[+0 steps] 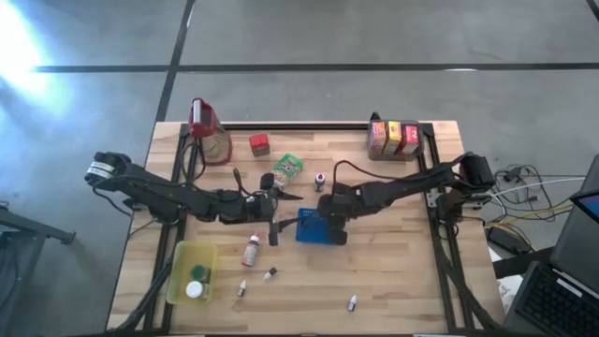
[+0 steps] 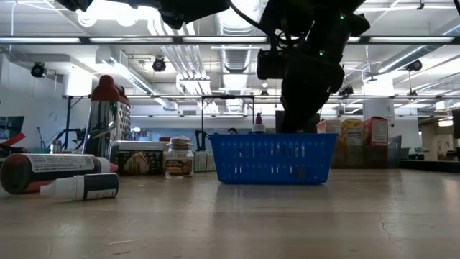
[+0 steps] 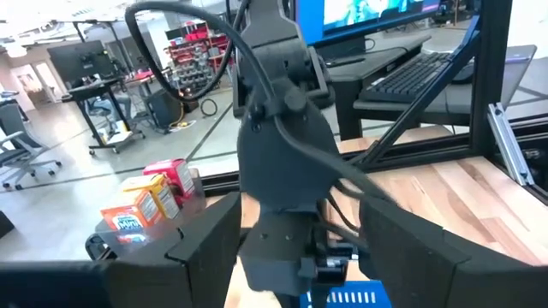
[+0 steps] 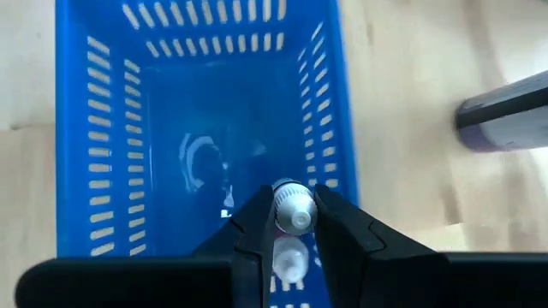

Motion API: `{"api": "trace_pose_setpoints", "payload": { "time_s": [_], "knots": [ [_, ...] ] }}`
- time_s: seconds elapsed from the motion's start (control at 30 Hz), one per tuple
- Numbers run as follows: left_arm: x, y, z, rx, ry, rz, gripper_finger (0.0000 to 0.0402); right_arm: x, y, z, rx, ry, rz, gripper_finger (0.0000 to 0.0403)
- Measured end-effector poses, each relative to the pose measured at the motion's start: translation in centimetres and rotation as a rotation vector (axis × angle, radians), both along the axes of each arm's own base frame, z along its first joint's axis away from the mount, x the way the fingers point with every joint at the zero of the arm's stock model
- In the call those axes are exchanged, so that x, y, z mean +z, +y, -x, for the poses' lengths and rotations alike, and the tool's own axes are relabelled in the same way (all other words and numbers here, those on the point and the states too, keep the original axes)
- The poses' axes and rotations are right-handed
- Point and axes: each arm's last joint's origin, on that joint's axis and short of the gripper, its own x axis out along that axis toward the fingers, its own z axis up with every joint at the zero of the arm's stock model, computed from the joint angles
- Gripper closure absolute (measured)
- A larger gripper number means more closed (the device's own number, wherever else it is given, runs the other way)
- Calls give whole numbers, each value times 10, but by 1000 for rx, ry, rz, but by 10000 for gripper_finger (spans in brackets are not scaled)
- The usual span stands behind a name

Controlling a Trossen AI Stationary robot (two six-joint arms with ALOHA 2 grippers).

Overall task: Pick & Place Kitchen Items
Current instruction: Put the small green food coloring into the blue bin

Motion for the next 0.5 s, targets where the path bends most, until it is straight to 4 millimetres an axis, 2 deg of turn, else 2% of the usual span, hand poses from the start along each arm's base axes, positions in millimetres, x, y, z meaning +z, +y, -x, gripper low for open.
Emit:
{"api": "trace_pose_setpoints", "payload": {
  "time_s": [0.2,0.5],
  "knots": [
    [0,0,0,-3,-1,2,156,-19,-4,-6,-1,54,-2,342],
    [-1,0,0,-3,7,5,156,-19,-4,-7,15,82,3,339]
  ]
}}
